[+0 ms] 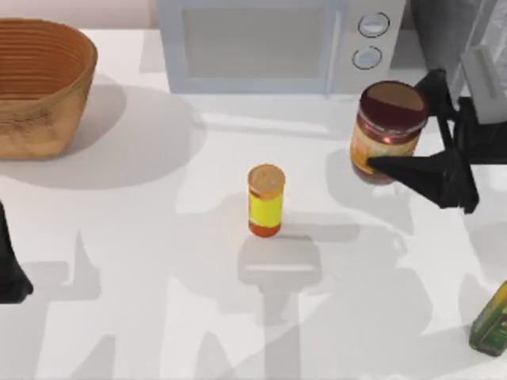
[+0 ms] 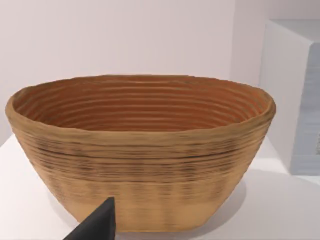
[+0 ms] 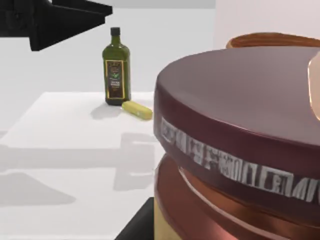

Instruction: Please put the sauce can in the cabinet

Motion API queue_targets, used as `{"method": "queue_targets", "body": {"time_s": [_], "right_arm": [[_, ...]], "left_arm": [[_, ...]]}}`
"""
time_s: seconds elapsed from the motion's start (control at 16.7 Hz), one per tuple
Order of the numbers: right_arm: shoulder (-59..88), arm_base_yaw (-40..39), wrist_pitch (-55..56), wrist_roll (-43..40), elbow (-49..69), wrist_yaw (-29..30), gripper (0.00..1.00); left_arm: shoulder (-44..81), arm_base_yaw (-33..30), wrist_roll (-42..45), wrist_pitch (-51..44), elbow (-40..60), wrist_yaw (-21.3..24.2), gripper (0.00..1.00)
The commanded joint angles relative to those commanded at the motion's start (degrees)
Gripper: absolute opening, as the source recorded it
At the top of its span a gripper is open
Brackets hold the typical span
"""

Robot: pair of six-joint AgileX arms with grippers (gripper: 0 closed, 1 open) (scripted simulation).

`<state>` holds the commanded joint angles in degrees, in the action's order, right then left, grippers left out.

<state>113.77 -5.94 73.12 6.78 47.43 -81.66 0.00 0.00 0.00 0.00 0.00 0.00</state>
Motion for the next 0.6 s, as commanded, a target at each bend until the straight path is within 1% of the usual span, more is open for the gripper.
{"method": "queue_targets", "body": {"time_s": [0.12, 0.42, 0.6], "right_arm": [[-1.9, 0.0, -1.7, 0.2, 0.0, -0.3, 0.00], [-1.8, 0.0, -1.6, 0.2, 0.1, -0.3, 0.00], [-4.6, 0.3, -3.0, -0.7, -0.6, 2.0, 0.00]], "left_arm": [[0.0, 0.0, 0.0, 0.0, 0.0, 0.0, 1.00], [0.0, 0.0, 0.0, 0.0, 0.0, 0.0, 1.00], [0.0, 0.0, 0.0, 0.0, 0.0, 0.0, 1.00]]}}
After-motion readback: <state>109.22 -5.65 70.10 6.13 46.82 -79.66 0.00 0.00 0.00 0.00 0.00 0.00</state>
